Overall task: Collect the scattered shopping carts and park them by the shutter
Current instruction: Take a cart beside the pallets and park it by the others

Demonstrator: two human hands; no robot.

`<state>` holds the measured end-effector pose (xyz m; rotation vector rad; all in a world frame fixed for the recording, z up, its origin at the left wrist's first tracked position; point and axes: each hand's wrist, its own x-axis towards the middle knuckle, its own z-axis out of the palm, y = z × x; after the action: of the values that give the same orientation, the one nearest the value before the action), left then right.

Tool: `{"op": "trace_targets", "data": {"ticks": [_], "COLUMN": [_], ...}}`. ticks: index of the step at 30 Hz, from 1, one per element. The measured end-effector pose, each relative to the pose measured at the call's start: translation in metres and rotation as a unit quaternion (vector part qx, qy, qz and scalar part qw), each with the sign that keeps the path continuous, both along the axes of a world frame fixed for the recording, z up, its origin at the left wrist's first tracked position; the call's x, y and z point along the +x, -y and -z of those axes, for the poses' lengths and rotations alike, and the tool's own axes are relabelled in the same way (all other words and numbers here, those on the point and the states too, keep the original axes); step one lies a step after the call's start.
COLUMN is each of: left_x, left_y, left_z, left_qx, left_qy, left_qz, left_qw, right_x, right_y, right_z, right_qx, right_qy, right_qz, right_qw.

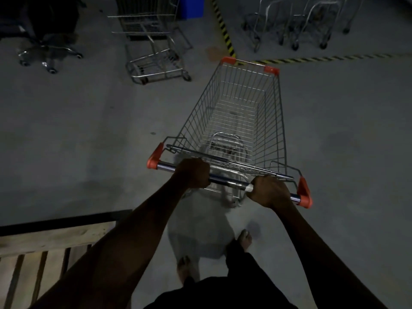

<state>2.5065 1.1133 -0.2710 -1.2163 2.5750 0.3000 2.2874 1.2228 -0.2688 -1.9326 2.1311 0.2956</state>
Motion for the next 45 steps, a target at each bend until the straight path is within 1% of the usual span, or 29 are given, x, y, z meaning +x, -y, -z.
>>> {"op": "trace_targets", "data": {"ticks": [4, 8, 13, 17, 23, 26, 28, 31, 35, 38, 41, 45], "left_x": [-0.058, -0.12, -0.202, -0.264, -0.357, -0.4, -0.432, -0.484, -0.559, -0.616, -0.669, -0.748], "left_y": [0.027, 0.057, 0.094, 0.121, 0.166, 0.198, 0.225, 0.268, 0.325, 0.366, 0.403, 0.442], "left_z": [-0.006, -0.01, -0.014, -0.011, -0.006, 0.0, 0.004, 0.004, -0.008, -0.007, -0.002, -0.002], "left_qx": [0.015, 0.003, 0.012, -0.017, -0.024, -0.036, -0.049, -0.055, -0.058, -0.05, -0.046, -0.051], "left_qy": [-0.002, 0.004, 0.001, 0.006, -0.015, -0.024, -0.03, -0.011, 0.006, 0.01, 0.007, 0.006], "left_qz": [0.02, 0.029, 0.041, 0.058, 0.061, 0.096, 0.121, 0.141, 0.163, 0.181, 0.212, 0.25], "left_qw": [1.0, 1.0, 0.999, 0.998, 0.998, 0.994, 0.991, 0.988, 0.985, 0.982, 0.976, 0.967], "right_x": [-0.055, -0.119, -0.199, -0.26, -0.349, -0.391, -0.42, -0.462, -0.522, -0.566, -0.608, -0.675], "right_y": [0.022, 0.046, 0.08, 0.101, 0.138, 0.16, 0.177, 0.207, 0.255, 0.287, 0.311, 0.343], "right_z": [0.0, 0.004, 0.0, -0.002, 0.008, 0.021, 0.029, 0.032, 0.037, 0.037, 0.037, 0.04], "right_qx": [-0.002, -0.033, -0.036, -0.058, -0.093, -0.162, -0.207, -0.235, -0.215, -0.218, -0.236, -0.254], "right_qy": [0.004, 0.001, 0.019, 0.032, -0.03, -0.031, -0.043, -0.084, -0.095, -0.097, -0.112, -0.101], "right_qz": [0.026, 0.014, 0.022, 0.033, 0.019, 0.014, 0.031, 0.06, 0.106, 0.14, 0.154, 0.179], "right_qw": [1.0, 0.999, 0.999, 0.997, 0.995, 0.986, 0.977, 0.967, 0.966, 0.961, 0.953, 0.945]}}
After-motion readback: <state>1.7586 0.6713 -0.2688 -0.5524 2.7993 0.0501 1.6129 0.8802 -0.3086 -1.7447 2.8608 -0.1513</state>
